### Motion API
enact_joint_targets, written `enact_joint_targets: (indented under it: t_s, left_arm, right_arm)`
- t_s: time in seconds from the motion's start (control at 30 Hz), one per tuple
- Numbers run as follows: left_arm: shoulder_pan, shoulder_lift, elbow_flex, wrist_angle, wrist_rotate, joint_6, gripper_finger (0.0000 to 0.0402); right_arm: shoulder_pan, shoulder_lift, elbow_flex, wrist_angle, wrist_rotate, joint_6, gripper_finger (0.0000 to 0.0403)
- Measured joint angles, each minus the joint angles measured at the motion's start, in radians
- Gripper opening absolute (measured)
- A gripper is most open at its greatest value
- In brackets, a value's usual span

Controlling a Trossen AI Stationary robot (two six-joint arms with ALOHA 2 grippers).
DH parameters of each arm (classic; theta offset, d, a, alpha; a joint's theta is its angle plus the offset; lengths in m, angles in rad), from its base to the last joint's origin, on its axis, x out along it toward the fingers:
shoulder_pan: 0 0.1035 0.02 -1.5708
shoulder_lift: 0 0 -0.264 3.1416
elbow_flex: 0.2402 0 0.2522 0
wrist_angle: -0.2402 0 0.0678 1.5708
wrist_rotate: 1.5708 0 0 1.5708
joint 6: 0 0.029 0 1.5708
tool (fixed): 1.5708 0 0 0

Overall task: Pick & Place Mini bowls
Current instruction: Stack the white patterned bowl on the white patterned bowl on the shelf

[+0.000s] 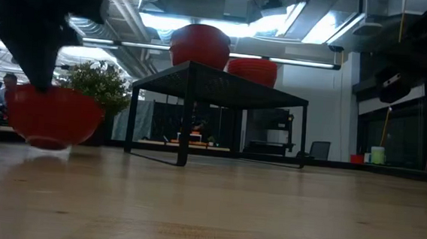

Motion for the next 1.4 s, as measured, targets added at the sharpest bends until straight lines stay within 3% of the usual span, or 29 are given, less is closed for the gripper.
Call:
enact_joint_targets:
  t_s: [0.3,0.6,0.97,1.13,1.4]
  left_arm:
    - [-0.079,-0.14,0.0,-0.004,-0.079,0.033,0.0002]
    - [-0.117,-0.224,0.0,-0.005,-0.12,0.071,0.0002]
    - [-0.135,-0.352,0.0,0.025,-0.248,0.059,0.0002]
    - [-0.135,-0.416,0.0,0.07,-0.342,0.036,0.0002]
    - [-0.116,-0.491,0.001,0.193,-0.576,0.025,0.0002]
  right_arm:
    - [0.0,0.0,0.0,0.0,0.0,0.0,0.0019]
    - [0.0,0.0,0.0,0.0,0.0,0.0,0.0019]
    - [0.0,0.0,0.0,0.0,0.0,0.0,0.0019]
    - [0.0,0.0,0.0,0.0,0.0,0.0,0.0019]
    - [0.0,0.0,0.0,0.0,0.0,0.0,0.0019]
